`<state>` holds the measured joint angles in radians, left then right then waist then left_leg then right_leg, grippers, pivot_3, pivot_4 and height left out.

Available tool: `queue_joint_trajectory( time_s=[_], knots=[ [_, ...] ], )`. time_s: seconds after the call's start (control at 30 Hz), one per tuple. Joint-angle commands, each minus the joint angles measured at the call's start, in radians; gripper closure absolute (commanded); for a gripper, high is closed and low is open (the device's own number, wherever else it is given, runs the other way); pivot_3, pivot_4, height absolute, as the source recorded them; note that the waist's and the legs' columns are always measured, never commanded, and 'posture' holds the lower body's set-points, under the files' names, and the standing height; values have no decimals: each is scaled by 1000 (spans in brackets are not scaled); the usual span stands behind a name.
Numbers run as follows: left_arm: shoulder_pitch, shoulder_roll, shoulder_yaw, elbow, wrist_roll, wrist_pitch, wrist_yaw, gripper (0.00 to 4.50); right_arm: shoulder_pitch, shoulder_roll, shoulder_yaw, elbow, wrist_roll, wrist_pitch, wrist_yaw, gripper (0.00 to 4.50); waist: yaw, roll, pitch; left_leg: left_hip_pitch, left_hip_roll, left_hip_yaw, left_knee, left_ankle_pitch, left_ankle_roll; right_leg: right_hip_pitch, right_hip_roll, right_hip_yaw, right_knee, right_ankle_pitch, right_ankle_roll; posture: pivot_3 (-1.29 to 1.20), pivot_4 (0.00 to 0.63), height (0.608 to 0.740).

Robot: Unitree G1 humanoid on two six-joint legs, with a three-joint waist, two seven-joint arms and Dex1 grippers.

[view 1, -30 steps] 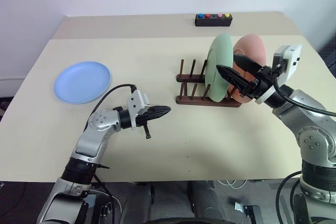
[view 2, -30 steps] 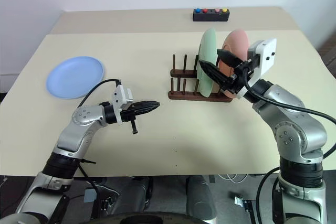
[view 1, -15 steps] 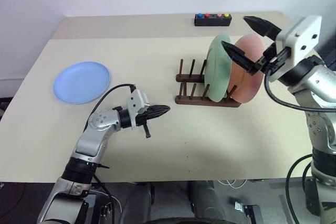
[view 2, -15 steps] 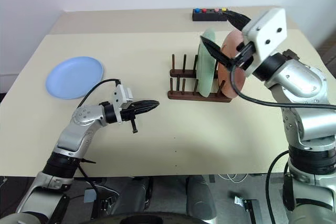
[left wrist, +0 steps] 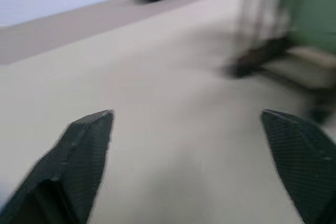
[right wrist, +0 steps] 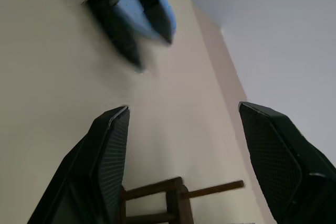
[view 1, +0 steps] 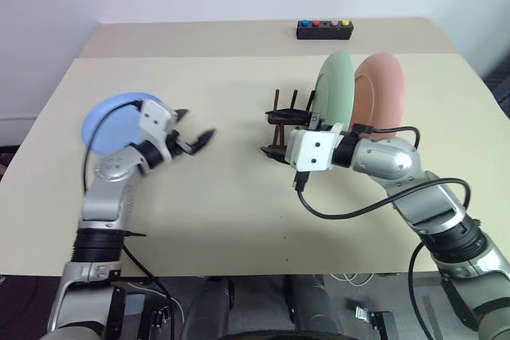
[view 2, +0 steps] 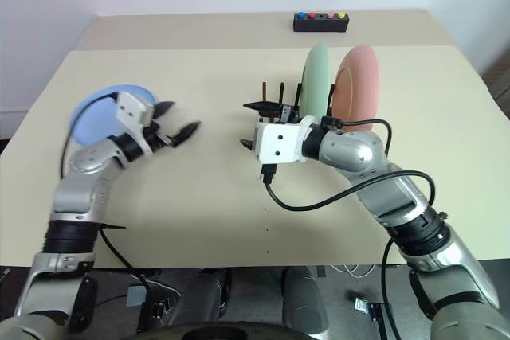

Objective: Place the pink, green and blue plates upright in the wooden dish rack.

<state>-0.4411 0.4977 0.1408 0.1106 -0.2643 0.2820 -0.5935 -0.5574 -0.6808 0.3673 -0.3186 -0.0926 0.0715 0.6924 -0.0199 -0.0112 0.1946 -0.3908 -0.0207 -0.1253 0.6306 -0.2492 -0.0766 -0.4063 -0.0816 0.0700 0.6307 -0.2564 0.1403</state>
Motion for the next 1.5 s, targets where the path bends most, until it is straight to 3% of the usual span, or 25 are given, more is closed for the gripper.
queue_joint_trajectory(
  time_s=[0.03, 0.23, 0.4, 0.77, 0.87, 1.1, 1.27, 1.5],
  knots=[
    [-38, 72, 106, 19, 26, 78, 119, 64, 7, 19, 9, 22, -59, -66, -1, 1130, -2, 0, 0, 0, 0, 0, 0, 0, 0, 0, 0, 0, 0, 0, 0, 0, 150, 740],
    [-140, 173, 243, 184, 42, 286, 329, 64, 12, 81, 8, 53, -87, -92, 0, 1130, -1, -1, 0, 0, 0, -1, 0, 0, 0, 0, 0, -1, 0, 0, 0, 0, 150, 740],
    [-211, 232, 255, 371, 80, 347, 416, 64, 13, 121, 5, 62, -104, -91, -1, 1130, 0, -2, 0, 0, 0, -1, 0, 0, 0, 0, 0, -2, 0, 0, 0, 0, 150, 740],
    [-386, 223, 204, 754, 84, 312, 379, 64, 50, 152, -19, 45, -139, -75, -15, 1130, -1, -5, -1, 0, 0, -2, 0, 1, -1, 0, 0, -3, 1, 0, 0, 0, 150, 740],
    [-413, 209, 209, 800, 81, 274, 391, 862, 59, 148, -27, 37, -148, -68, -18, 1130, -1, -5, -1, 0, 0, -2, 0, 1, -1, 0, 0, -3, 1, 0, 0, 0, 150, 740],
    [-386, 158, 245, 731, 34, 234, 401, 4442, 90, 166, -50, 24, -124, -41, -20, 1130, 2, -5, -1, 0, 0, -2, 0, 1, -1, 0, 0, -3, 1, 0, 0, 0, 150, 740],
    [-318, 95, 254, 548, -3, 211, 383, 4482, 96, 183, -55, 19, -117, -29, -17, 1130, 2, -5, -1, 0, 0, -2, 0, 1, -2, 1, 0, -3, 2, 1, 0, 0, 150, 740],
    [-151, 4, 148, 17, 6, 198, 364, 4482, 75, 204, -46, 29, -146, -7, -30, 1130, 2, -6, 0, 0, 0, -3, 0, 1, -3, 0, 0, -3, 2, 1, -1, 0, 150, 740]
  ],
)
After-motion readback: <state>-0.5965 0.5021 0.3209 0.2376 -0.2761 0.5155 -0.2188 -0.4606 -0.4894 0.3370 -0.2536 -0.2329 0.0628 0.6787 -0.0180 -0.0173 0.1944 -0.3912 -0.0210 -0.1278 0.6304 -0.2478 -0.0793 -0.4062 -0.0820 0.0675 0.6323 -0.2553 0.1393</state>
